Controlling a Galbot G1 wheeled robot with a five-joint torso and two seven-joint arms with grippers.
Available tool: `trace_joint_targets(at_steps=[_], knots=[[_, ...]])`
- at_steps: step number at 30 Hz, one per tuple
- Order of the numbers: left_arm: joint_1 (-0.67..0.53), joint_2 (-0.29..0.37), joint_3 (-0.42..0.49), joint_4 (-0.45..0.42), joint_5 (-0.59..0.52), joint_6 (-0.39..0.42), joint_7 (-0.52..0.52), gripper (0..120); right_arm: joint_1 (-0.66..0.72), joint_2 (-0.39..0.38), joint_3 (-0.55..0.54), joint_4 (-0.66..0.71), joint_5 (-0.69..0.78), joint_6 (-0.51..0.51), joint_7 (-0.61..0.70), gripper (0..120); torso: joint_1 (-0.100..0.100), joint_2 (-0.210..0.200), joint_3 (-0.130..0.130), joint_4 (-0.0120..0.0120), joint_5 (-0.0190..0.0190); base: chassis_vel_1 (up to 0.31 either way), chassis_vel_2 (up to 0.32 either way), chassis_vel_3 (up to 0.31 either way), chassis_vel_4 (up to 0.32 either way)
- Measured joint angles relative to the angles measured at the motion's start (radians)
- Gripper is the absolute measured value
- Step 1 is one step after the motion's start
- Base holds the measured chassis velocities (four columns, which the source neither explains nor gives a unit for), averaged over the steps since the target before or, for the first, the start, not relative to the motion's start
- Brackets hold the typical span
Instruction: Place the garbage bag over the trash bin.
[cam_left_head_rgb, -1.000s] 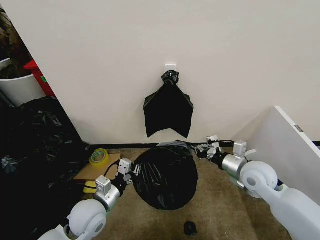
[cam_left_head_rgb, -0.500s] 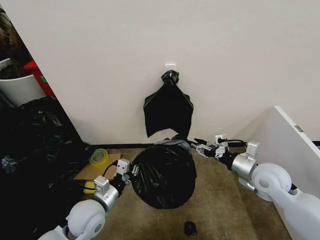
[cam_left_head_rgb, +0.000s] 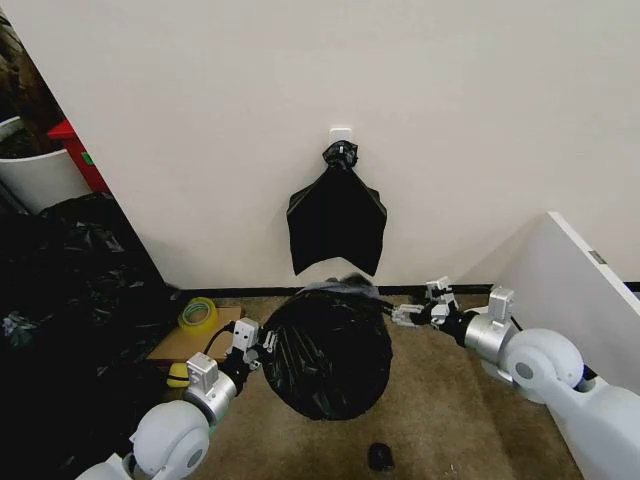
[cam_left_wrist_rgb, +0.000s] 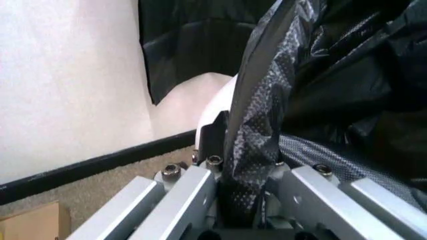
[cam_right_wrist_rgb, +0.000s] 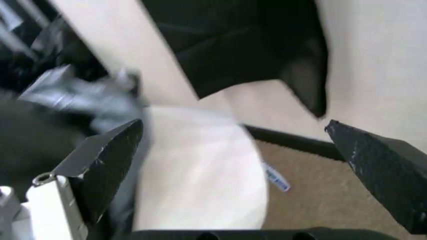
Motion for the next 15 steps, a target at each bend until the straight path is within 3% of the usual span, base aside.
trace_joint_targets(at_steps=[7, 11, 15], knots=[[-0.011, -0.019, 0.007, 0.012, -0.047, 0.017, -0.043, 0, 0.007, 0.005, 0.023, -0.006, 0.037, 0.021, 0.012, 100, 0.0, 0.0, 0.0, -0.0001, -0.0002, 0.0, 0.0, 0.0, 0.0], [-0.027, -0.052, 0.005, 0.019, -0.17, 0.057, -0.163, 0, -0.061, 0.038, 0.089, 0.108, 0.067, 0.026, 0.156, 100, 0.0, 0.0, 0.0, 0.0002, -0.0006, 0.0, 0.0, 0.0, 0.0], [-0.034, -0.078, -0.001, 0.02, -0.251, 0.074, -0.235, 0, -0.154, 0.068, 0.083, 0.265, -0.018, -0.026, 0.311, 94, 0.0, 0.0, 0.0, -0.0011, -0.0002, 0.0, 0.0, 0.0, 0.0]])
